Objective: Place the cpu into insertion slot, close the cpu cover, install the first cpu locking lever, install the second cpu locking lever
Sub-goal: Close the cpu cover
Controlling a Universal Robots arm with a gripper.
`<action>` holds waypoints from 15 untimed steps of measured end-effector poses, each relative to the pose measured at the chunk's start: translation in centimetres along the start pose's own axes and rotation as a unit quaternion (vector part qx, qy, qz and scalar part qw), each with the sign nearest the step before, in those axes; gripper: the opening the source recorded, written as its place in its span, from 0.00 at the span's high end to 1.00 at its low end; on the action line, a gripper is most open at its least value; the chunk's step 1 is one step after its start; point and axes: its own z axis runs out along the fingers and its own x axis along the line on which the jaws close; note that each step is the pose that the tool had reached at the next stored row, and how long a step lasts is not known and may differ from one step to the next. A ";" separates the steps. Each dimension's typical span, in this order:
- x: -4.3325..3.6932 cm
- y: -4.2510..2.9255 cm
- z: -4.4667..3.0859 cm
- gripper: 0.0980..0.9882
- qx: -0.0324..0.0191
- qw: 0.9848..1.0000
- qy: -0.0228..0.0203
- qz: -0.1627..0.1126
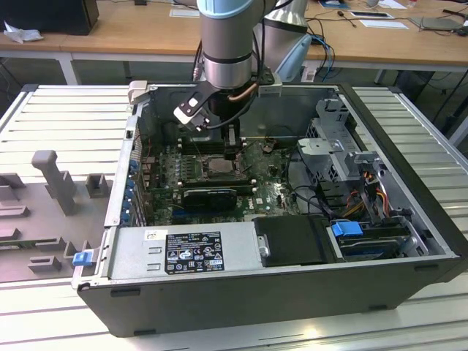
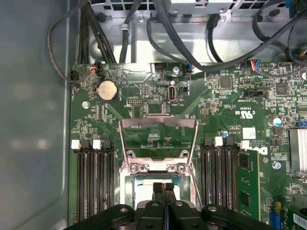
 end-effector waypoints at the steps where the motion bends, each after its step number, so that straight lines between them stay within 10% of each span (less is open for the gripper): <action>1: 0.00 0.03 0.00 0.99 0.000 1.000 0.000 0.000; 15: 0.02 0.36 -0.84 0.99 0.000 1.000 0.000 0.000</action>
